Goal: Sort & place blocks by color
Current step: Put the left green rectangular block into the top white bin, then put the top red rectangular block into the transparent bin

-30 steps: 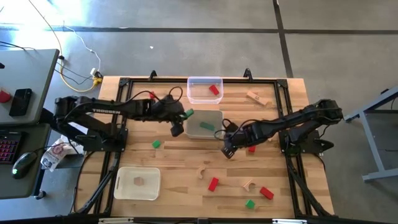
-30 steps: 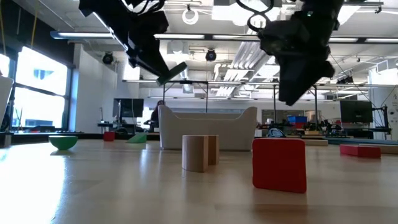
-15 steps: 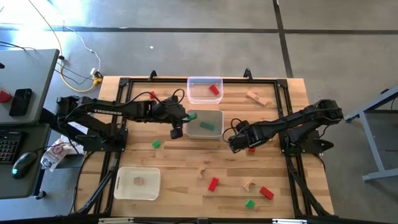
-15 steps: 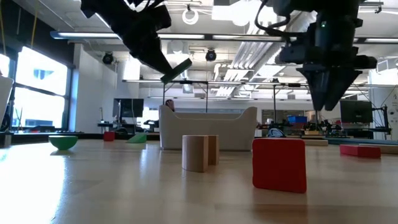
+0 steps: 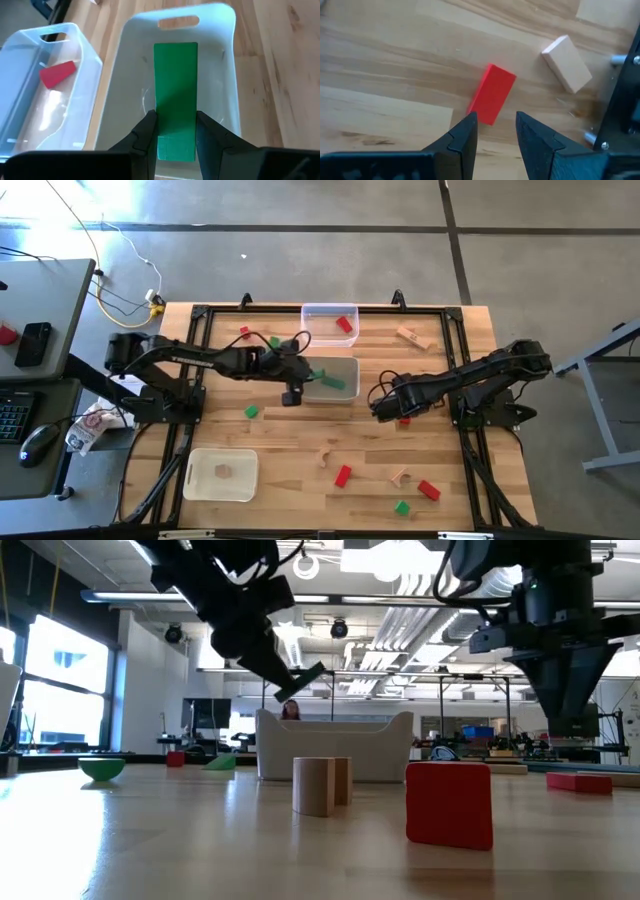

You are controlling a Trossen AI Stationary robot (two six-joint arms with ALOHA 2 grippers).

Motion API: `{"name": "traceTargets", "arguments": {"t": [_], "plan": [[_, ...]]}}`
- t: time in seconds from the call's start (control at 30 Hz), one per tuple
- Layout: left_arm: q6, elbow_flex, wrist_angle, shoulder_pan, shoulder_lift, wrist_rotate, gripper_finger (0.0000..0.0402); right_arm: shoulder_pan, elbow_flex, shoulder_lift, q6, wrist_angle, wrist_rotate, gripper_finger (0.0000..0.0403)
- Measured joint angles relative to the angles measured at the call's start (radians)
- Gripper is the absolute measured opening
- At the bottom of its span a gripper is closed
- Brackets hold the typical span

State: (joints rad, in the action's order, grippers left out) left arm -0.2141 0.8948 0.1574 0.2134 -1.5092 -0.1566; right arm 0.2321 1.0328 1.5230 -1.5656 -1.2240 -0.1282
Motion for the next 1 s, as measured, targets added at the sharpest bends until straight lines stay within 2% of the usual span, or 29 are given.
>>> {"name": "traceTargets", "arguments": {"t": [0.3, 0.53, 0.77, 1.0], "plan": [[-0.007, -0.001, -0.025, 0.000, -0.054, -0.001, 0.0085, 0.000, 0.000, 0.001, -0.009, 0.002, 0.024, 0.0121], [-0.007, -0.001, -0.040, 0.000, -0.053, -0.001, 0.0135, 0.030, 0.000, 0.001, -0.011, 0.010, 0.024, 0.0121], [-0.007, -0.001, -0.058, 0.000, -0.053, -0.002, 0.0186, 0.111, 0.000, 0.002, -0.109, 0.000, 0.001, 0.0121], [-0.007, -0.001, -0.081, 0.000, -0.052, -0.012, 0.0207, 0.151, 0.000, 0.002, -0.181, -0.021, -0.021, 0.0121]]}}
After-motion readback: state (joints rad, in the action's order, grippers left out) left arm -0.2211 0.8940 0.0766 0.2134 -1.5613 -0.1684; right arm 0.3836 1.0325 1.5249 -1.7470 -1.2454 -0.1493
